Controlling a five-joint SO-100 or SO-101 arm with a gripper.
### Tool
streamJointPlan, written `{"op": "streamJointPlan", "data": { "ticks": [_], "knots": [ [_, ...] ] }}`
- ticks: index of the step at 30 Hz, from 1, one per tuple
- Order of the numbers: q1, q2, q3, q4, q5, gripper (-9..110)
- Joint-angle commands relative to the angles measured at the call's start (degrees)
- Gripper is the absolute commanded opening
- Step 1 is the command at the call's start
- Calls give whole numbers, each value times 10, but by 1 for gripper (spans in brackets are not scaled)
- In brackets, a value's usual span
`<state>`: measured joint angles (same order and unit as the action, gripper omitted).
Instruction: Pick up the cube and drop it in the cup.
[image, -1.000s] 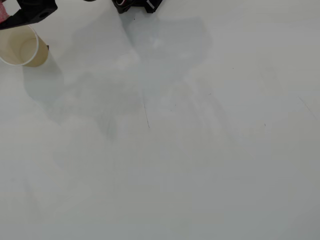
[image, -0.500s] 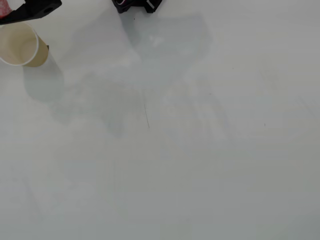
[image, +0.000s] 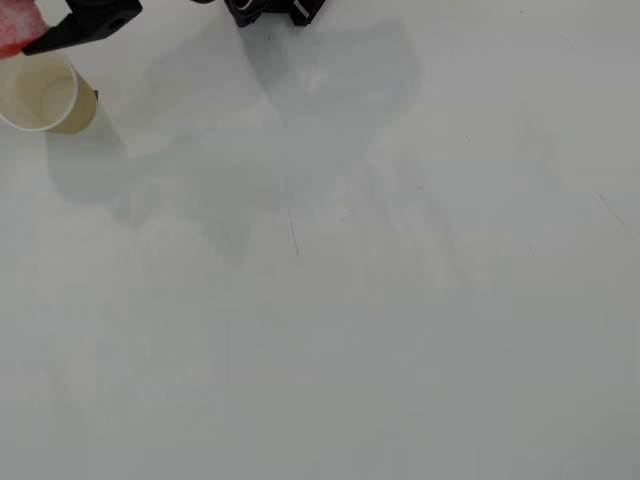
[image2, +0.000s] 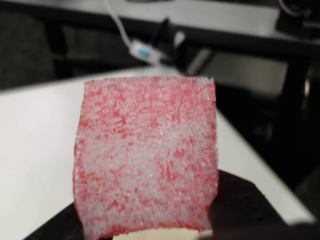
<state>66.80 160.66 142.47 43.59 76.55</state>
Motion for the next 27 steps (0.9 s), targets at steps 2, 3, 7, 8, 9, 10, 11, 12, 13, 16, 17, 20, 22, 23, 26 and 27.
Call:
{"op": "streamJointPlan", "data": {
  "ticks": [2, 3, 7, 8, 9, 10, 11, 12, 13, 16, 17, 20, 22, 23, 26, 27],
  "knots": [
    [9, 5, -4, 7, -10, 0],
    [10, 5, -2, 7, -11, 0],
    [14, 5, 11, 11, -13, 0],
    [15, 5, 11, 13, -14, 0],
    [15, 5, 12, 14, -14, 0],
    [15, 5, 13, 14, -15, 0],
    [16, 5, 14, 14, -16, 0],
    [16, 5, 14, 14, -16, 0],
    [16, 5, 15, 14, -16, 0],
    [16, 6, 17, 19, -17, 0],
    [17, 7, 18, 21, -17, 0],
    [17, 11, 22, 31, -18, 0],
    [17, 11, 23, 31, -18, 0],
    [15, 11, 22, 29, -18, 0],
    [9, 11, 18, 26, -19, 0],
    [7, 10, 18, 25, -19, 0]
  ]
}}
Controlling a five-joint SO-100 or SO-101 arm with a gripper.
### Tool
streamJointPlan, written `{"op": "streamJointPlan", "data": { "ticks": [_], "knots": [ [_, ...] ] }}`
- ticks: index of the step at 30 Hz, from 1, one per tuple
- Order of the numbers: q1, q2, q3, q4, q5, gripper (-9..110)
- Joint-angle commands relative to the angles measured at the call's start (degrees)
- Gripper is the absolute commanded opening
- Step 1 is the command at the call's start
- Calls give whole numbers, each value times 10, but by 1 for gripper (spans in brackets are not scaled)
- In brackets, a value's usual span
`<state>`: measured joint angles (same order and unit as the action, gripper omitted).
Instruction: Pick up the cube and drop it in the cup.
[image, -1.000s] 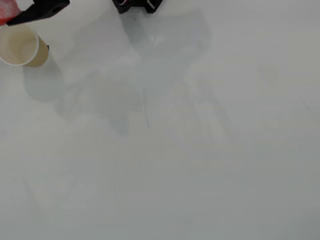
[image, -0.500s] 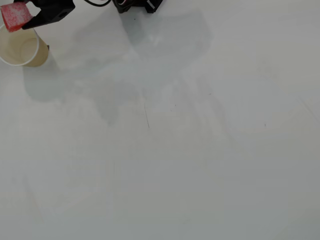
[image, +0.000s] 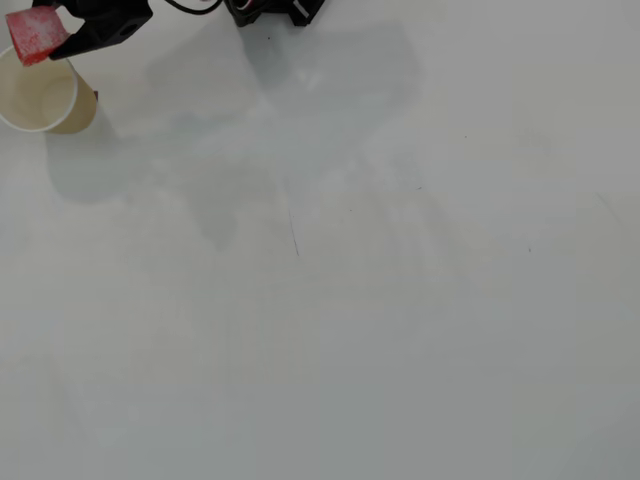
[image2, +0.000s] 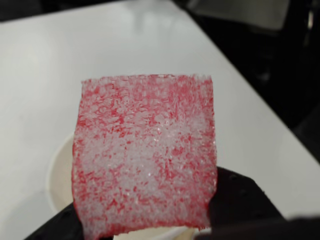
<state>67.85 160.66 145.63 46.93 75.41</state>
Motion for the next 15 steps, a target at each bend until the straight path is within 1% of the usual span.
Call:
{"op": "streamJointPlan", "data": {
  "ticks": [1, 15],
  "knots": [
    [-6, 7, -14, -10, -8, 0],
    [-25, -92, -64, -54, -8, 0]
  ]
}}
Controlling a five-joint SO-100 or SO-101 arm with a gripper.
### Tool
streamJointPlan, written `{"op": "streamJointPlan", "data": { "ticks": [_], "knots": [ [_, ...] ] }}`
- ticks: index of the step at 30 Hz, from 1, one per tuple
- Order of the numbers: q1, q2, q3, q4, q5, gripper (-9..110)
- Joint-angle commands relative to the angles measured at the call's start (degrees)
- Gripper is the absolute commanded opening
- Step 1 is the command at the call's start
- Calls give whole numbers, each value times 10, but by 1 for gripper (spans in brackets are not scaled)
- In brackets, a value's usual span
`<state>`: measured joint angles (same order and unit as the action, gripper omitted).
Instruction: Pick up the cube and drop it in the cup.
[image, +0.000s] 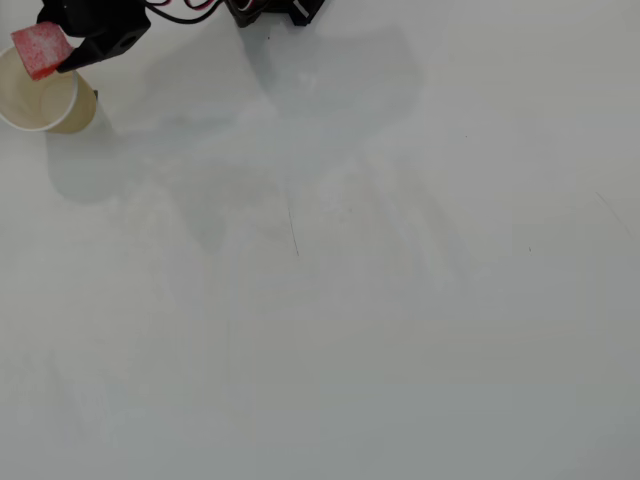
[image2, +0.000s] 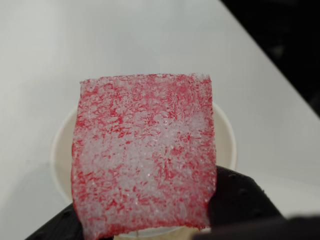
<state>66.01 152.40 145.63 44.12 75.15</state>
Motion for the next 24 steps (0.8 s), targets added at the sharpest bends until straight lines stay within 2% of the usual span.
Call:
{"op": "streamJointPlan", "data": {
  "ticks": [1, 24],
  "knots": [
    [-8, -17, -69, -27, -5, 0],
    [-18, -151, -200, -42, -5, 0]
  ]
}}
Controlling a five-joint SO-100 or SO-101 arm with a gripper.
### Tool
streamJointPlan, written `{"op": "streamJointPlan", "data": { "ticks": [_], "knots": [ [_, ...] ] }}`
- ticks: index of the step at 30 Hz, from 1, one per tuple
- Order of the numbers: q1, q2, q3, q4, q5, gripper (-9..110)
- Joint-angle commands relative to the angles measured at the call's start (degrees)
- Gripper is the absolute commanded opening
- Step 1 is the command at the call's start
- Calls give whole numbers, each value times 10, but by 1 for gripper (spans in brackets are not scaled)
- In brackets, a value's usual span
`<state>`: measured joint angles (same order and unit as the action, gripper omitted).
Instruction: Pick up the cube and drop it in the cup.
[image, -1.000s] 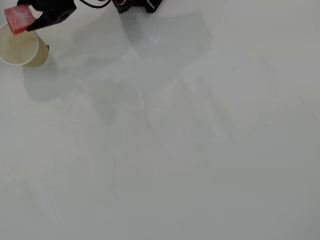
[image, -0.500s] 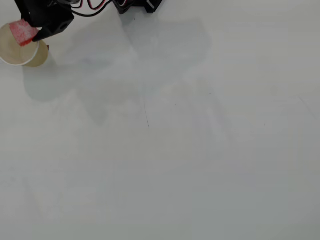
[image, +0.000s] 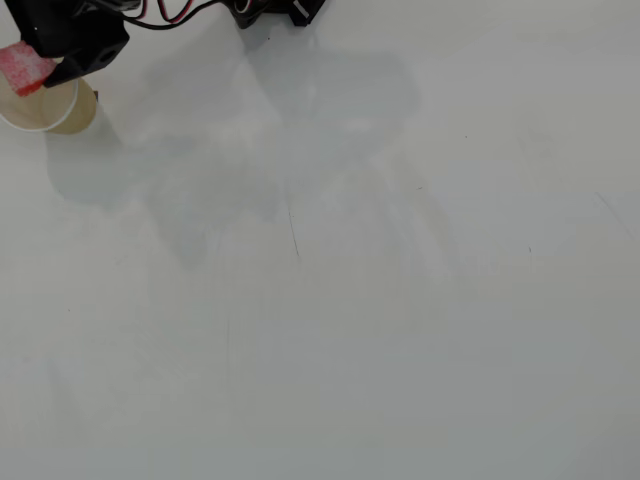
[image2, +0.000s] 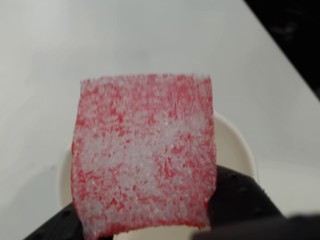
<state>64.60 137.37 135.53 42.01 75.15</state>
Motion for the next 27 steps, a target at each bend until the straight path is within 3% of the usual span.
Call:
{"op": "streamJointPlan", "data": {
  "ticks": [1, 27],
  "knots": [
    [-4, -5, -104, -21, -5, 0],
    [-18, -42, -134, -26, -5, 0]
  ]
}}
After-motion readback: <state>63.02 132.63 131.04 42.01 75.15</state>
